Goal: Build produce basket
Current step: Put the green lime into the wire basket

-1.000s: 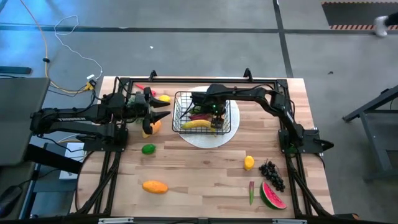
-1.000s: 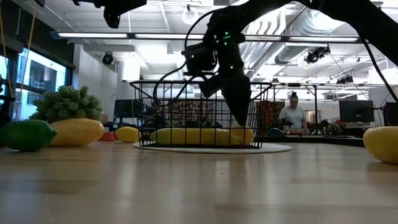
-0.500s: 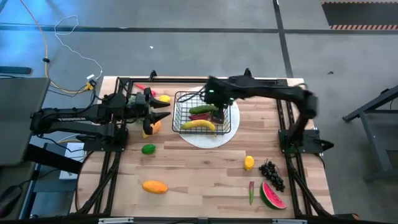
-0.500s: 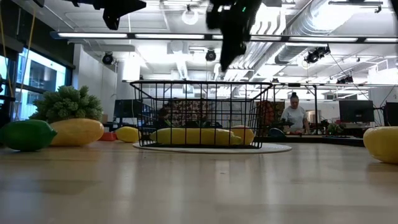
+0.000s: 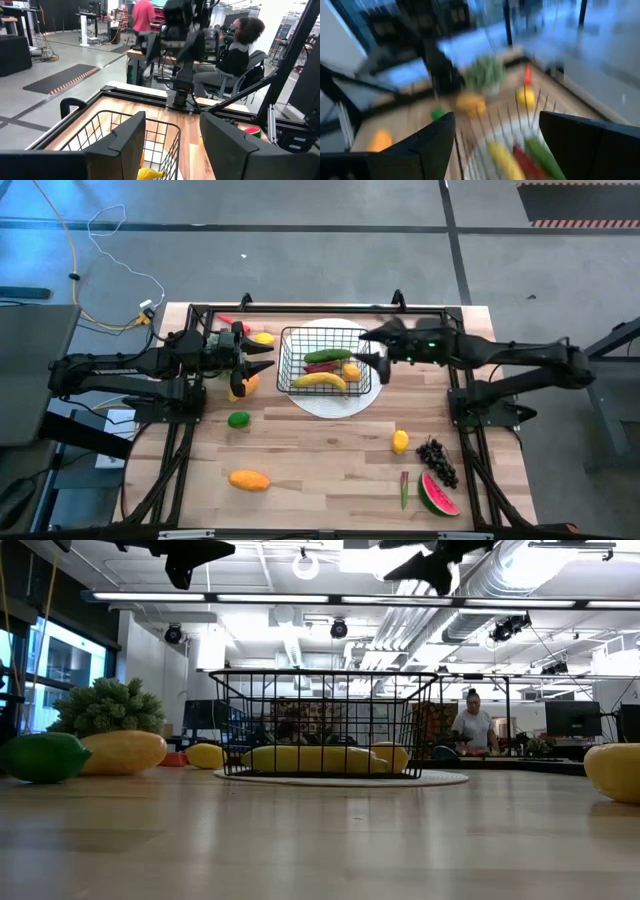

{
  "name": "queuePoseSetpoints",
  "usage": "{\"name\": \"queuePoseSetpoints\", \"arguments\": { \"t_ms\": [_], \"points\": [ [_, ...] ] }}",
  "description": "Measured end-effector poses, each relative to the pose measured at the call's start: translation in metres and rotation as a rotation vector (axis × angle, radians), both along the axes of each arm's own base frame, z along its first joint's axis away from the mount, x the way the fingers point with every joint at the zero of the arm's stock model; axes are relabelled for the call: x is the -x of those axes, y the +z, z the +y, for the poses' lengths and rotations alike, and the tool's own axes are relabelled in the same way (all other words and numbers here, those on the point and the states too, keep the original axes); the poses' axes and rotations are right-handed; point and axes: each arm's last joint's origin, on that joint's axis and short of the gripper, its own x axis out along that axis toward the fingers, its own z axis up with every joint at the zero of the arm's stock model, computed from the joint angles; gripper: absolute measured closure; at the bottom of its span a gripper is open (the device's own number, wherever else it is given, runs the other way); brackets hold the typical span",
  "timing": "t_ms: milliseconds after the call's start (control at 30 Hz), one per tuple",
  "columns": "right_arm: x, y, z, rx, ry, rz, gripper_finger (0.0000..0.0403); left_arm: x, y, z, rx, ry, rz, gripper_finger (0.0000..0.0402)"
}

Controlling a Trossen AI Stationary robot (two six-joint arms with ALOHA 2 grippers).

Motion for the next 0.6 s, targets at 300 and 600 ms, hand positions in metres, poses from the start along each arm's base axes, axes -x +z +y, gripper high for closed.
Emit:
{"name": "queuePoseSetpoints", "arguments": {
  "t_ms": [300,600],
  "points": [
    [0.013,0.0041,0.0015,0.093,-0.009,-0.124,0.0132,0.0,0.0,0.0,-0.001,0.0,0.0,0.0222],
    [0.0108,0.0021,0.0012,0.092,-0.009,-0.114,0.0132,0.0,0.0001,0.0,-0.001,0.0,0.0,0.0222]
  ]
}}
